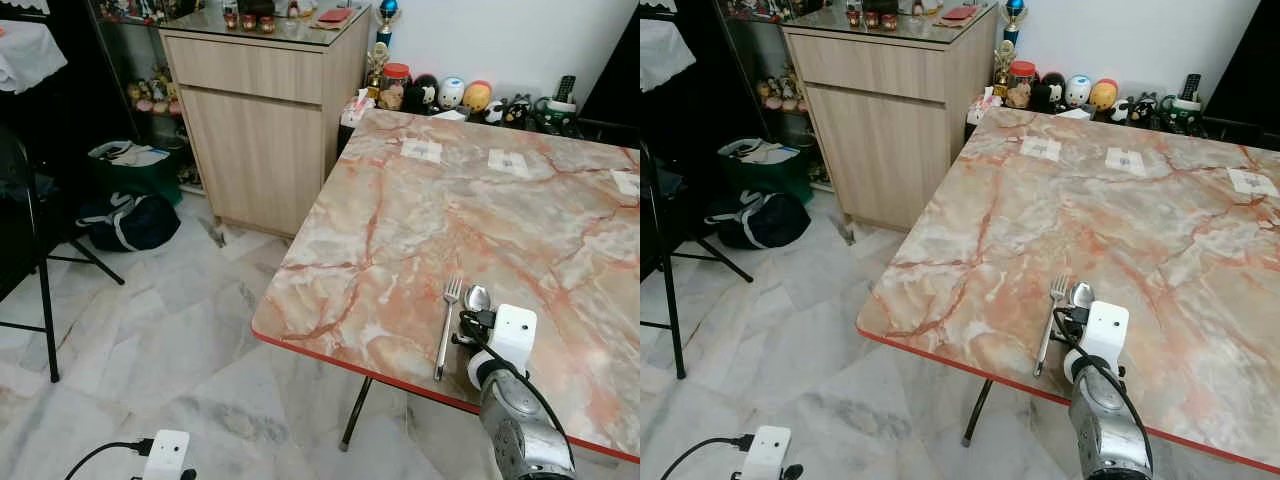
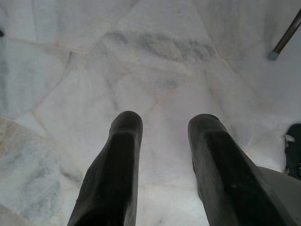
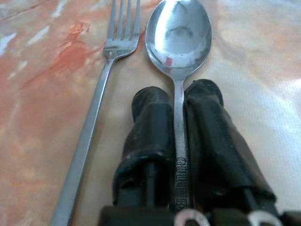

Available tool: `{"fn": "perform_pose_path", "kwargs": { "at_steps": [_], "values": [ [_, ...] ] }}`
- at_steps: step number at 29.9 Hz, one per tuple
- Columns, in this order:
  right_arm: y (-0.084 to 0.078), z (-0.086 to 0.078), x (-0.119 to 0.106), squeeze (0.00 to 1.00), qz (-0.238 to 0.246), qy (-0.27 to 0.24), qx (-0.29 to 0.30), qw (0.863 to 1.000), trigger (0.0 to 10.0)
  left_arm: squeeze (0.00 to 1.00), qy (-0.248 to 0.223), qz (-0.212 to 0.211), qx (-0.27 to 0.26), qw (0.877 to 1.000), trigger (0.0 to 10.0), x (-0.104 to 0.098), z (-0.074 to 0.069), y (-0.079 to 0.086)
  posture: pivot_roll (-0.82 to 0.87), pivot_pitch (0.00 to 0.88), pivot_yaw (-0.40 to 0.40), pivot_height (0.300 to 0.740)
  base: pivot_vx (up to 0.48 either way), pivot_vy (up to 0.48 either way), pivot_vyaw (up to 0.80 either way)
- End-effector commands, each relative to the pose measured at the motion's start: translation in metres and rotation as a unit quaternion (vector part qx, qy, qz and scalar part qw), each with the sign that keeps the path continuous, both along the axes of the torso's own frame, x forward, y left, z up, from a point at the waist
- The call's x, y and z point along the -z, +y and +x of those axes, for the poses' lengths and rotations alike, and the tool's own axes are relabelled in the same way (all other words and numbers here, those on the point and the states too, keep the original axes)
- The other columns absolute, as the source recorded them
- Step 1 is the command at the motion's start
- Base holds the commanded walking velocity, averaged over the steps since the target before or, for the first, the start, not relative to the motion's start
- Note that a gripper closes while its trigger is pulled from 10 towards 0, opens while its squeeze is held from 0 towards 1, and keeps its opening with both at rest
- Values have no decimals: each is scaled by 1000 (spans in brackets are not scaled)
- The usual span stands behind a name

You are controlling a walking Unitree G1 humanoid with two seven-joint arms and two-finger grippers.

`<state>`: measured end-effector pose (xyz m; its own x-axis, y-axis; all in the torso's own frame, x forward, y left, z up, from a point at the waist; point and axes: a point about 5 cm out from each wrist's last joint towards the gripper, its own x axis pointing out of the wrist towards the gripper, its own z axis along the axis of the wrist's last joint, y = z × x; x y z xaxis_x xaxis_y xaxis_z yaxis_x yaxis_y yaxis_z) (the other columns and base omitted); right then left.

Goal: Setting the table

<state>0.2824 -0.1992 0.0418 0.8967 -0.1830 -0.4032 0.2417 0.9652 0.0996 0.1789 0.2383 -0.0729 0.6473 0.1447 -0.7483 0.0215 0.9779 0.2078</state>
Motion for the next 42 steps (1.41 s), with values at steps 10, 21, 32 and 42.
{"fn": "perform_pose_path", "kwargs": {
  "at_steps": [10,21,32,42],
  "values": [
    [5,-14,24,0,10,64,-5,998,0,0,9,1,-1,1000,10000,1,-4,4,139,6,-28,740,0,0,0],
    [-4,-15,22,0,-1,54,25,998,0,0,8,1,-3,1000,10000,0,-4,7,140,5,-29,740,0,0,0],
    [-8,-7,-28,0,-18,-142,54,988,3137,0,14,1,-9,1000,10000,1,-7,9,137,6,-37,740,0,0,0],
    [14,-15,-58,0,-70,-231,-11,970,10000,0,17,5,-9,1000,10000,3,-11,7,126,0,-42,740,0,0,0]
  ]
}}
